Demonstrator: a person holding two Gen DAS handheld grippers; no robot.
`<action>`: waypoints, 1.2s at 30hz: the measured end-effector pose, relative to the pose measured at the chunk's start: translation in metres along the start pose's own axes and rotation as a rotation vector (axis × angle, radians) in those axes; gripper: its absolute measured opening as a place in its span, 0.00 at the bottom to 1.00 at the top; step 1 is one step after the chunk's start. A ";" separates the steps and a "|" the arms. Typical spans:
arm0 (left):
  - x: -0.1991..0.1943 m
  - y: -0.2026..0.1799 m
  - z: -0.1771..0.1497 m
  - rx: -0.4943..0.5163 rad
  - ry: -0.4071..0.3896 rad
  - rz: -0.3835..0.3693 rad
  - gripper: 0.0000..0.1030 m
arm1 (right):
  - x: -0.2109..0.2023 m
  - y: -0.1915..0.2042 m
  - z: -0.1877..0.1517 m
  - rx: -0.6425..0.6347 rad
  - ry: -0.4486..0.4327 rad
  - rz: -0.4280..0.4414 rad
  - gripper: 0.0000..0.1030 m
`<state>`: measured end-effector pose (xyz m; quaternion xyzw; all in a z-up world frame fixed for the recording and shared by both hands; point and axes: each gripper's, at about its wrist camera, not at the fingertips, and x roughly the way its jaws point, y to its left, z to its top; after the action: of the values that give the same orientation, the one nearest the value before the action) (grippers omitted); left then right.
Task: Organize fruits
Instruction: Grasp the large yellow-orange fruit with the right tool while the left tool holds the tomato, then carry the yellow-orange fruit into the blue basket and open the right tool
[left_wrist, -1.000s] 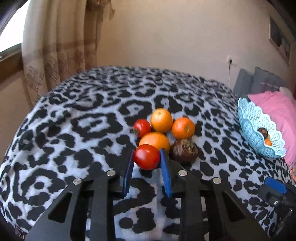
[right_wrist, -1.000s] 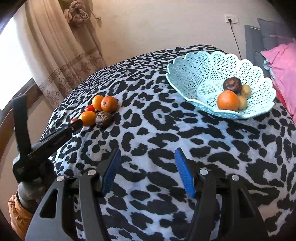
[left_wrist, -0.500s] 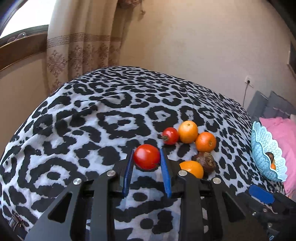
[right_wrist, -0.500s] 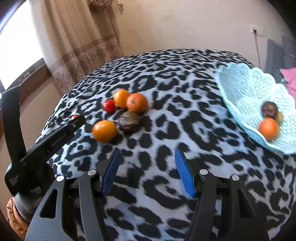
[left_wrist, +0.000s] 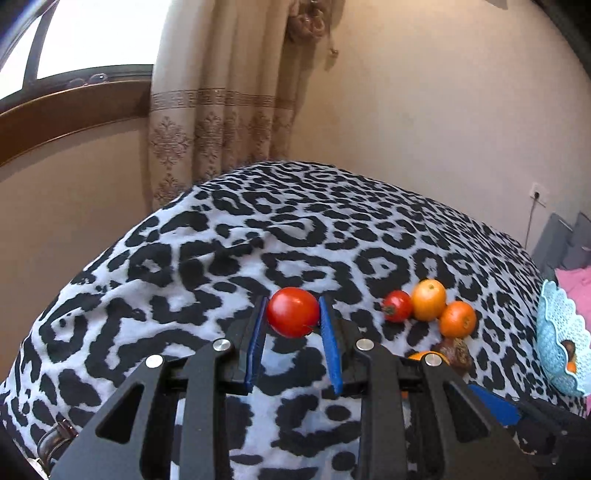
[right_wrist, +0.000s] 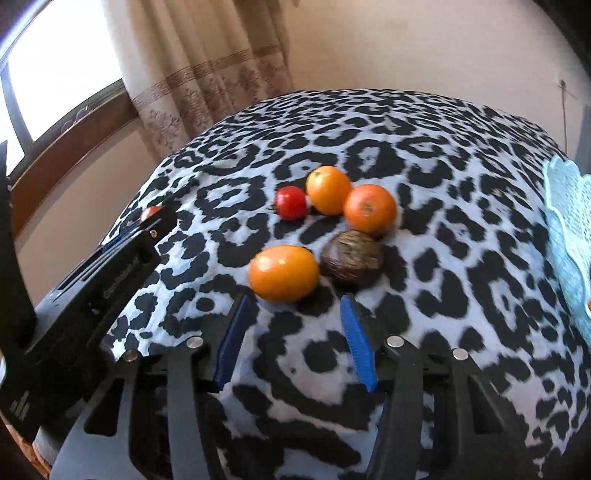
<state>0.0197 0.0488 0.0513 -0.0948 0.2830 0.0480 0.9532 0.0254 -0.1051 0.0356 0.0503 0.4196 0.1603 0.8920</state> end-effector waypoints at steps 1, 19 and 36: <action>0.000 0.001 0.000 -0.006 0.001 0.004 0.28 | 0.002 0.002 0.002 -0.008 0.000 0.001 0.51; 0.006 0.005 0.001 -0.032 0.025 0.021 0.28 | 0.032 0.010 0.016 -0.055 0.016 -0.038 0.46; 0.007 0.000 -0.002 -0.011 0.028 -0.009 0.28 | -0.015 -0.011 -0.002 0.045 -0.035 -0.046 0.46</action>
<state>0.0242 0.0483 0.0462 -0.1020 0.2955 0.0442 0.9489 0.0174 -0.1210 0.0427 0.0637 0.4084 0.1294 0.9013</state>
